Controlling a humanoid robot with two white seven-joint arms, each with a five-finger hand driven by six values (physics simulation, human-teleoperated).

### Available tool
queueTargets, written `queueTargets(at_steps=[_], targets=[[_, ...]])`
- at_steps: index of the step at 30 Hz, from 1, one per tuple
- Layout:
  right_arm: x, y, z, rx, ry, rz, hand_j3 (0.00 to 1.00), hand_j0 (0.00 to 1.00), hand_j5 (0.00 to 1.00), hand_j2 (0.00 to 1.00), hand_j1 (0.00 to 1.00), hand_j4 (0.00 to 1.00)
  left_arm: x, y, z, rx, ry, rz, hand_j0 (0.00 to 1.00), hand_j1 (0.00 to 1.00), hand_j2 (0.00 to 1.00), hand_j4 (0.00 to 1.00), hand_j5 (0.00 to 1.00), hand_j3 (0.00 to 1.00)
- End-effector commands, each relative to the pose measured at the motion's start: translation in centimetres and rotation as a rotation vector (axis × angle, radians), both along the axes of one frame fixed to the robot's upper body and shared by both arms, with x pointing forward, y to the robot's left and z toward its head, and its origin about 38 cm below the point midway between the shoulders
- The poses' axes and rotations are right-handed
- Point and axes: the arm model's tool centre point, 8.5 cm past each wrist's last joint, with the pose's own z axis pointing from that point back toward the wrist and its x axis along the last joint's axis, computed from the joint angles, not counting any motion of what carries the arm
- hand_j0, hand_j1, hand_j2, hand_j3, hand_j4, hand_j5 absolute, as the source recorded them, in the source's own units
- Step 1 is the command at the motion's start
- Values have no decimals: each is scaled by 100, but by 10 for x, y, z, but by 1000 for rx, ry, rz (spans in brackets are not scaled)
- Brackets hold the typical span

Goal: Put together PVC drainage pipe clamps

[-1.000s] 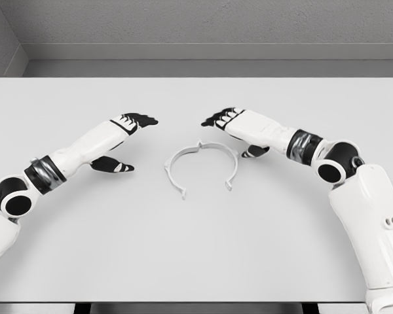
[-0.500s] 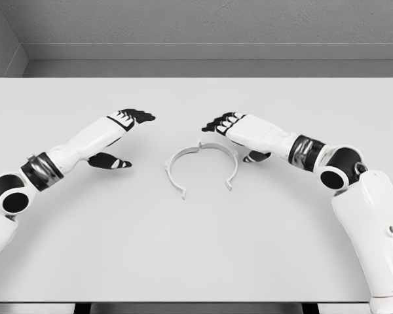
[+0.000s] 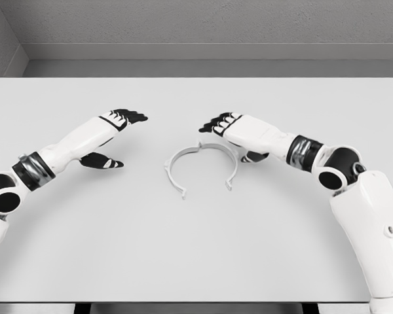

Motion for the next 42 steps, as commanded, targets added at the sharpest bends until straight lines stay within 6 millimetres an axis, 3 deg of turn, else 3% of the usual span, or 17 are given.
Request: queueTargets(at_steps=[1, 21, 25, 30, 37, 42], targets=[[0, 0, -1, 4, 6, -1, 100, 100, 100, 100, 100, 100, 0, 0, 1, -7, 0, 1, 100, 100, 100, 100, 100, 100], [-5, 8, -6, -6, 12, 25, 100, 100, 100, 100, 100, 100, 0, 1, 0, -6, 3, 3, 100, 100, 100, 100, 100, 100], [6, -11, 8, -40, -19, -5, 100, 100, 100, 100, 100, 100, -1, 1, 0, -7, 3, 2, 100, 100, 100, 100, 100, 100], [33, -16, 19, -40, -6, -64, 100, 100, 100, 100, 100, 100, 0, 0, 0, -8, 2, 2, 100, 100, 100, 100, 100, 100], [51, 20, 14, -27, 45, -24, 100, 100, 100, 100, 100, 100, 1, 4, 2, -2, 0, 6, 100, 100, 100, 100, 100, 100], [54, 25, 12, -28, 55, -22, 100, 100, 100, 100, 100, 100, 1, 4, 2, -2, 0, 6, 100, 100, 100, 100, 100, 100]])
